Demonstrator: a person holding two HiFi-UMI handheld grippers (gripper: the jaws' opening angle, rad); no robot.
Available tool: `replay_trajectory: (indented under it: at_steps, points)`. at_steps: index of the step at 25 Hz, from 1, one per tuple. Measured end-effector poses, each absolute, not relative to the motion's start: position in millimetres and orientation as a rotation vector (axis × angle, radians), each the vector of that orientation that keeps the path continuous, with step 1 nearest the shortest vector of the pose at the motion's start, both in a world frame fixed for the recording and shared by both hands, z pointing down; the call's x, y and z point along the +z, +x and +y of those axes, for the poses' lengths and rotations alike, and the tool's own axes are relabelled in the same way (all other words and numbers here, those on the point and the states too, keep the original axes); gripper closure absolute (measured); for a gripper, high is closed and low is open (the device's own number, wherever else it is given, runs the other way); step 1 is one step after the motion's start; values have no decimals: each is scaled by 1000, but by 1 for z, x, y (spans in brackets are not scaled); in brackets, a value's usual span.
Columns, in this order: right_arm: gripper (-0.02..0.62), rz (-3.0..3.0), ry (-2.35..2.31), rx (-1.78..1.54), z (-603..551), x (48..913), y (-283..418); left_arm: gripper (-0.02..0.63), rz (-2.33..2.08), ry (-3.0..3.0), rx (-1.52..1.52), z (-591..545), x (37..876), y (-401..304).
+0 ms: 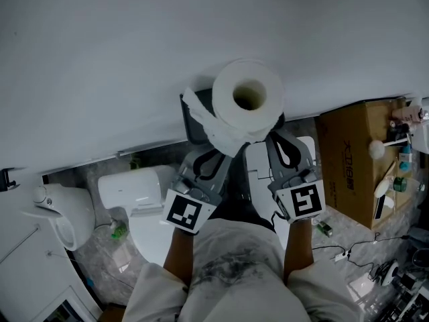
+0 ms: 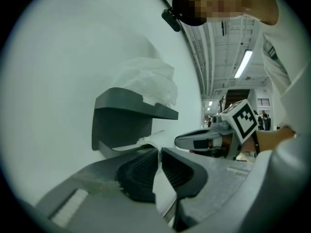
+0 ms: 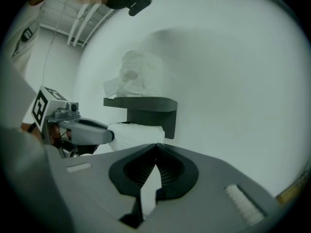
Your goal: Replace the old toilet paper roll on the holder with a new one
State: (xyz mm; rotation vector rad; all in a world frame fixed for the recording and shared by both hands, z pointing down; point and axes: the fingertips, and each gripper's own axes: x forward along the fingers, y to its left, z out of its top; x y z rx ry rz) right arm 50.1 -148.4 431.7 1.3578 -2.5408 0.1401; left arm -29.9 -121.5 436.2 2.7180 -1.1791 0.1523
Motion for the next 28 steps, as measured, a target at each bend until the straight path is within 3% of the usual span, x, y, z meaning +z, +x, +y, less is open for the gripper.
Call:
replay_trajectory:
  at_steps: [28]
  points:
    - [594,-2501,1507,153,-131,417,85,592,-1115,2723,189,-137,429,20]
